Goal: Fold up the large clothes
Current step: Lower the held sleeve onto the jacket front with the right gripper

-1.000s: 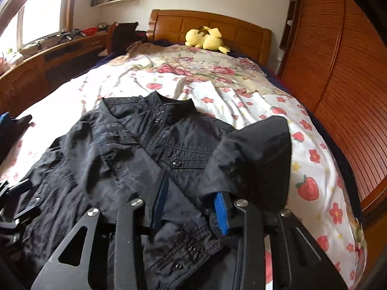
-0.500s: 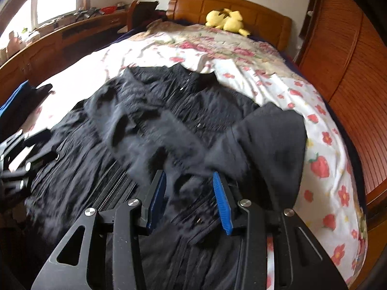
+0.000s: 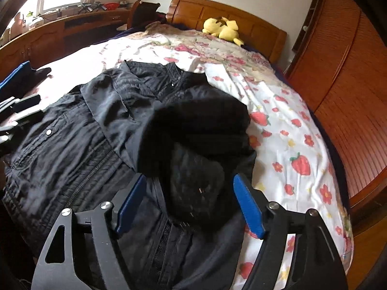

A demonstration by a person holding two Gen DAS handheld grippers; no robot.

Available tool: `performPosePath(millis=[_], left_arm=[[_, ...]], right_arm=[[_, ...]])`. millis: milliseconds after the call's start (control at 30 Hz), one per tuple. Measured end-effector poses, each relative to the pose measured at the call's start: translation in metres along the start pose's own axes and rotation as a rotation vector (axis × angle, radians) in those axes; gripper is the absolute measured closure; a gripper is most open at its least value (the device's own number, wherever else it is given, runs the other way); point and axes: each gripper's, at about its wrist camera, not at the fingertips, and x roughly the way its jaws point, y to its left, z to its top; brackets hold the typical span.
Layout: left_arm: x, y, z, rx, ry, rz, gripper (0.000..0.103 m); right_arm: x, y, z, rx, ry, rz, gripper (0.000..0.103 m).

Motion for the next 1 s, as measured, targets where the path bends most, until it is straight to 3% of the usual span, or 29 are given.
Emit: performPosePath(millis=[167,400,500,600,767,933,1000], left_arm=[[-0.006,0.002,-0.003,0.007,-0.001,0.01,0.05],[-0.01,0.004,-0.007,0.009,0.008,0.016,0.05],[-0.013,0.005,-0.006,0.012,0.005,0.021,0.05],[-0.018,0.01,-0.006,0.007,-0.004,0.025,0.05],[-0.022,0.016,-0.007,-0.007,-0.013,0.033,0.05],[-0.023,0.023,-0.006,-0.022,-0.024,0.044,0.05],[-0.023,0.026,-0.006,-0.029,-0.029,0.05,0.05]], right_arm=[[0.028,0.002,-0.015,0.018,0.046,0.05,0.028],[0.065,0.008,-0.031,0.016,0.125,0.057,0.029],[0.063,0.003,-0.029,0.034,0.102,0.084,0.074],[0.05,-0.003,-0.017,0.08,0.05,0.13,0.089],[0.017,0.011,0.02,0.119,-0.057,0.209,0.095],[-0.015,0.061,0.055,0.062,-0.122,0.334,0.095],[-0.024,0.081,0.062,0.039,-0.133,0.347,0.095]])
